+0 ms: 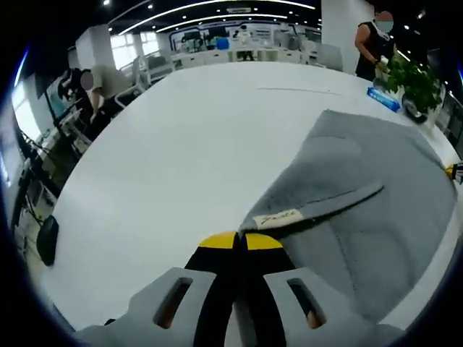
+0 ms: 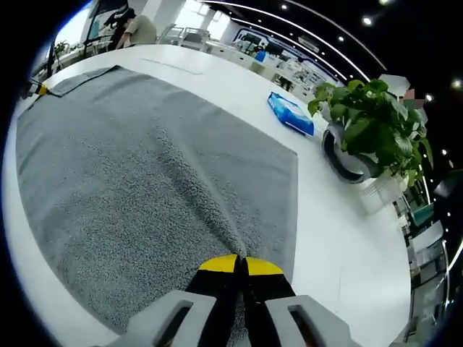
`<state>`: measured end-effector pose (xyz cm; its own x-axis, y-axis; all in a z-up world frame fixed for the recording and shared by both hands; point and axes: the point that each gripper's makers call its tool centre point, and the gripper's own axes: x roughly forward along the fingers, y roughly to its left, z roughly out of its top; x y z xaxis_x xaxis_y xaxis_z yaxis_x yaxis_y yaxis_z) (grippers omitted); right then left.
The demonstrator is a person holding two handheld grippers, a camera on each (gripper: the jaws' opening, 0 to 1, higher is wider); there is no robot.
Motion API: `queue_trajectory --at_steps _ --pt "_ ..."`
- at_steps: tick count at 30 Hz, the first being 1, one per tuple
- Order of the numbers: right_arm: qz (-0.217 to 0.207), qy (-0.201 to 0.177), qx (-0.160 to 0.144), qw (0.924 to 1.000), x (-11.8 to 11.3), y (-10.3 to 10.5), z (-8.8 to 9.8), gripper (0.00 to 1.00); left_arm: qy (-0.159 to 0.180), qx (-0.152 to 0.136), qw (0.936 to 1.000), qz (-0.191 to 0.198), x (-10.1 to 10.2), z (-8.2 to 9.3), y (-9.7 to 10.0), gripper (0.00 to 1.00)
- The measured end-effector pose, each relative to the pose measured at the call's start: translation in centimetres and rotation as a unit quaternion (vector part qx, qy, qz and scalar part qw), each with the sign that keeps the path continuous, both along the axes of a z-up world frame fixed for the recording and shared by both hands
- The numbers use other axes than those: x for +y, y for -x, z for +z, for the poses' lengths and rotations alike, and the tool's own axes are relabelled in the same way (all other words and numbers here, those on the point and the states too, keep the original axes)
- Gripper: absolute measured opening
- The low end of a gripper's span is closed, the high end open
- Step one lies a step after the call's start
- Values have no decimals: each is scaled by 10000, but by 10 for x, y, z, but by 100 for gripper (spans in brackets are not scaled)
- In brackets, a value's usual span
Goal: Open the folded towel by lifting each exposed corner and separating the folded layers until the towel lies flat within the target outline without major curled edges
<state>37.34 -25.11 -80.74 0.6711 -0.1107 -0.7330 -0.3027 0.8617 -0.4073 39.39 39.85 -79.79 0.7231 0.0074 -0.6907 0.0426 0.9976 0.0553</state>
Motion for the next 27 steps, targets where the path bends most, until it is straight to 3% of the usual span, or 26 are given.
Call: queue_trajectory --at_steps 7,12,14,17,20,23,27 --pt "-142 -109 -59 9998 0 0 1 0 -196 40 9998 -96 -5 7 4 5" --pt "-148 -146 -96 9997 0 0 0 0 -190 -277 9990 -299 -14 27 -1 7" --pt "-159 -159 -81 9997 0 0 0 0 -350 -449 9965 -618 -25 37 -6 9" --pt "-161 -153 -77 9997 0 1 0 0 -507 -483 9947 -749 -33 42 -8 10" --pt "-164 -130 -110 9997 0 1 0 0 -437 -690 9915 -1013 -53 50 -13 13" --pt "-168 -103 -147 9997 0 1 0 0 -491 -684 9867 -1393 -76 49 -17 14" --pt "-183 -107 -190 9996 0 2 0 0 -239 -571 9831 -1721 -107 44 -19 17"
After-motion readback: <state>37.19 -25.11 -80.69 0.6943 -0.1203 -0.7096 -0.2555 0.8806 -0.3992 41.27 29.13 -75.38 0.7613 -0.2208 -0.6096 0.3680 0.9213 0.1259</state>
